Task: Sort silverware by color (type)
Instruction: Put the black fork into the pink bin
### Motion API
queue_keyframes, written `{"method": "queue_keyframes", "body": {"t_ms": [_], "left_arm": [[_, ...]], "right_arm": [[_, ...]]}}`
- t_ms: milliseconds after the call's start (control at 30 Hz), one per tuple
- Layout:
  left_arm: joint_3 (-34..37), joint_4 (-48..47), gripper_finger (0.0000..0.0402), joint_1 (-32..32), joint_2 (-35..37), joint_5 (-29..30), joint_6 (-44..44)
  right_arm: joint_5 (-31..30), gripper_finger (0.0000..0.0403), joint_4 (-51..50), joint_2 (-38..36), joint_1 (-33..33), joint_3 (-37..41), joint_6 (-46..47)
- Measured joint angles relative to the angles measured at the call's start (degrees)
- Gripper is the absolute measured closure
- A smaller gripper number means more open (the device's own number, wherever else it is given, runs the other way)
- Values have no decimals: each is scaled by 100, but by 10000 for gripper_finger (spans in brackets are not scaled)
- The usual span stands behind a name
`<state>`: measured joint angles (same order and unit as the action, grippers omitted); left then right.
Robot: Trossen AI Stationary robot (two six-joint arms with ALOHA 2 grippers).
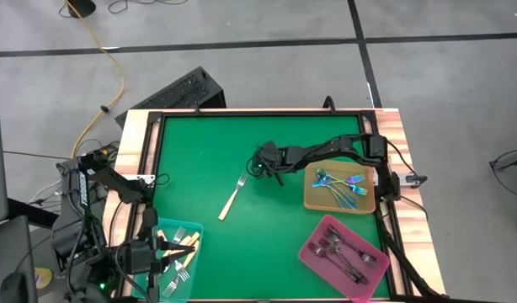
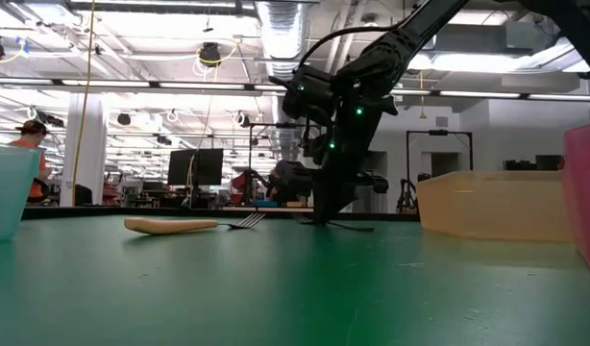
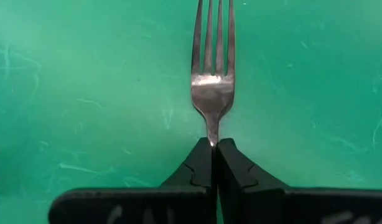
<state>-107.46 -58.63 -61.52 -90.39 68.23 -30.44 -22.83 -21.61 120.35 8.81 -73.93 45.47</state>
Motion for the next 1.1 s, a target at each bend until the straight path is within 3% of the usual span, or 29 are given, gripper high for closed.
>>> {"method": "queue_keyframes", "body": {"t_ms": [233, 633, 933, 1100], "left_arm": [[0, -4, 402, 0, 26, 535, -361], [0, -114, 401, 0, 74, 570, -337], [0, -205, 401, 0, 74, 592, -326], [0, -243, 401, 0, 75, 573, -252]], "right_arm": [[22, 377, -229, -256, -5, -231, -534], [-72, 377, -425, -1562, 81, -264, -1391], [-347, 377, -2135, -2836, -138, -267, -1812], [-1030, 377, -3643, -3600, -640, -250, -1501]]}}
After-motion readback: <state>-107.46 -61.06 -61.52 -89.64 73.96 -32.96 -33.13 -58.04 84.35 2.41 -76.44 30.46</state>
